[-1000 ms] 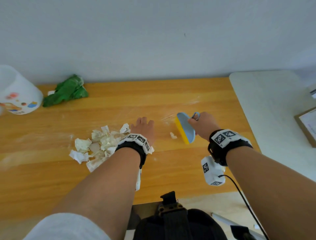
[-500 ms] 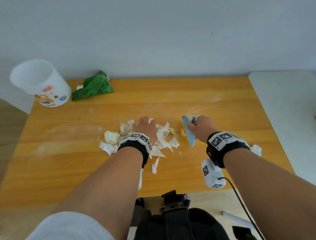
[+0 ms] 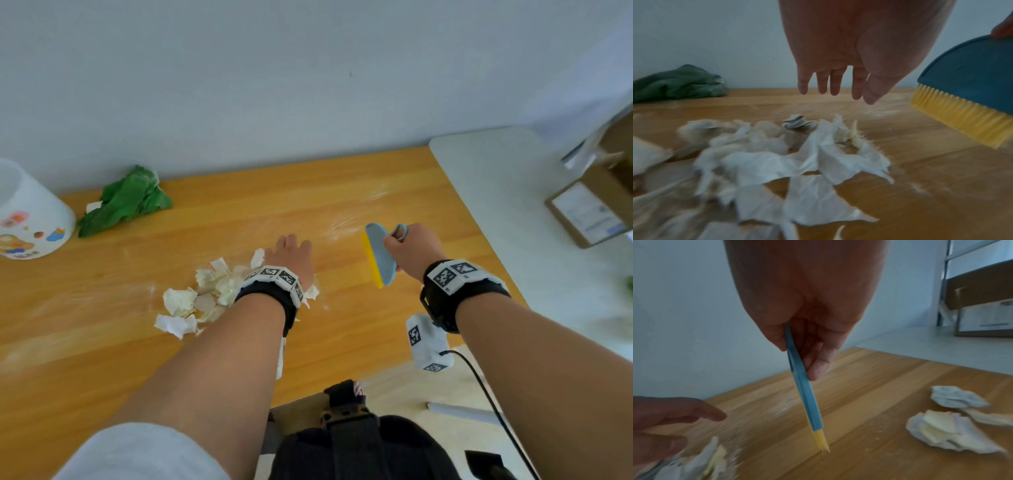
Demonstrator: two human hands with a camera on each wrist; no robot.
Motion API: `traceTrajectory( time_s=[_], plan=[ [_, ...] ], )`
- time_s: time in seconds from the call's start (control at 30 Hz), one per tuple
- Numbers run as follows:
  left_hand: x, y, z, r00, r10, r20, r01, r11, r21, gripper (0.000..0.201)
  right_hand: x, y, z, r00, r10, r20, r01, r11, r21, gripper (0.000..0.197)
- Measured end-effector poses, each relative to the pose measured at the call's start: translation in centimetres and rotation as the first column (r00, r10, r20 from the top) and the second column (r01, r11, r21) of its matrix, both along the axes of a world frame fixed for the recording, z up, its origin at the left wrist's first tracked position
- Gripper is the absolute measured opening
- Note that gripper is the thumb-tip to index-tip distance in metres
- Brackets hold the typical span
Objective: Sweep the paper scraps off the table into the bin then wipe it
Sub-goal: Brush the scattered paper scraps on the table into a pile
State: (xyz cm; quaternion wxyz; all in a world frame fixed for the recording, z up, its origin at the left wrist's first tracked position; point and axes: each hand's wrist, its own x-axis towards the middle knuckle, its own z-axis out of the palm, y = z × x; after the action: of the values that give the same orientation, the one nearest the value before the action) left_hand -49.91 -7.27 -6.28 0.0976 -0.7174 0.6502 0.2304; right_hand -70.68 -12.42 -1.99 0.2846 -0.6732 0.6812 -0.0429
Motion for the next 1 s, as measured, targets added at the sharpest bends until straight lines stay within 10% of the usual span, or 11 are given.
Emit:
traceTrajectory(
  time_s=[0.5, 1.0],
  plan=[
    [-12.9, -5.4, -0.9, 0.974, -0.226, -0.029, 0.227, 0.972, 0.063, 0.05, -14.2, -0.2, 2.3, 0.891, -0.377, -0.253, 0.34, 0.923, -0.179, 0.051],
    [-9.9, -4.2, -2.7, 0.99, -0.139, -0.027, 0.141, 0.989, 0.054, 0.05, -9.7, 0.8, -1.9, 0.949, -0.103, -0.297, 0.134, 0.987, 0.085, 0.031]
  ],
)
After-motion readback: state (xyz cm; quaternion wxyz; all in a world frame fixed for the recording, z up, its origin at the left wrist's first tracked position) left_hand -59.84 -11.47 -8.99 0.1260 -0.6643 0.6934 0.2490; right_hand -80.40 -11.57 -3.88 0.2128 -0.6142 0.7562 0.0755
